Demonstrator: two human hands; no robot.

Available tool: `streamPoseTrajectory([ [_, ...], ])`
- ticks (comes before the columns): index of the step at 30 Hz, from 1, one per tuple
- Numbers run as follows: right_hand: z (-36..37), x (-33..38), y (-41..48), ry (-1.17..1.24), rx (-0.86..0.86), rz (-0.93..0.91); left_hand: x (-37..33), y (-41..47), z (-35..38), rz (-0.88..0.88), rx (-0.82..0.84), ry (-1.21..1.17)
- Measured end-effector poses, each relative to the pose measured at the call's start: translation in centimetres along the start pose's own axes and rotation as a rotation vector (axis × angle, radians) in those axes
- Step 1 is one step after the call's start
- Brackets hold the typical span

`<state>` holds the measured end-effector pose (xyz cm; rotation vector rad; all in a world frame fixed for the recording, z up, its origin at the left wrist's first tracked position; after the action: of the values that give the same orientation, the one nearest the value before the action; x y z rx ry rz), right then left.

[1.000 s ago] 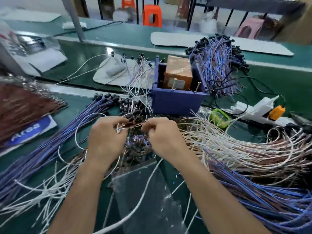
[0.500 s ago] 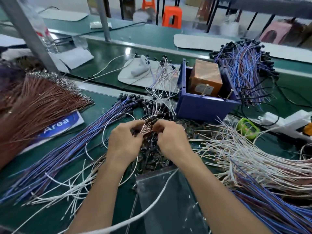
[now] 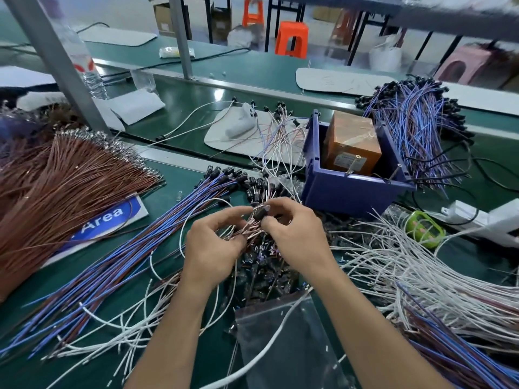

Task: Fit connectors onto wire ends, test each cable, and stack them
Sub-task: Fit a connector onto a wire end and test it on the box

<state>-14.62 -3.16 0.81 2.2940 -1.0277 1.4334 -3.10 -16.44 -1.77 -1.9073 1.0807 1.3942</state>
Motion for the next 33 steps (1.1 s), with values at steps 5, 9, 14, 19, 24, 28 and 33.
streamPoseTrajectory([
  [5, 0.5, 1.0, -0.2, 0.220, 0.083, -0.078, -0.9, -0.3, 0.1, 0.030, -0.045, 0.041],
  [9, -1.2, 1.0, -0.7, 0.343, -0.086, -0.083, -0.8, -0.4, 0.1, 0.025, -0.037, 0.105],
  [14, -4.2, 1.1, -2.7, 0.665, -0.286, -0.214, -0.9, -0.6, -0.4, 0.012, -0.062, 0.154],
  [19, -2.3, 0.8, -3.6, 0.927, -0.150, -0.091, -3.0, -0.3, 0.9, 0.105, 0.019, 0.129],
  [24, -4.5, 1.3, -4.0, 1.430, -0.176, -0.156, -3.7, -0.2, 1.4, 0.073, 0.155, 0.135],
  [28, -10.0, 0.4, -4.9, 1.543, -0.246, -0.287, -3.1, -0.3, -0.1, -0.020, 0.192, 0.121],
  [33, -12.1, -0.9, -6.0, 1.492, -0.273, -0.297, -4.4, -0.3, 0.0, 0.033, 0.083, 0.113],
])
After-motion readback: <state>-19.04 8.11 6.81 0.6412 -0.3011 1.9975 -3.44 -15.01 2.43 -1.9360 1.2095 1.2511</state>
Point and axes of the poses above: each hand's wrist, its own y-axis towards the middle knuckle, its own z-axis out of the palm, x = y × z, the point moved 6 cm from there along y, towards the middle knuckle, and after that the axes turned 13 degrees about x, right-handed, at the moved point
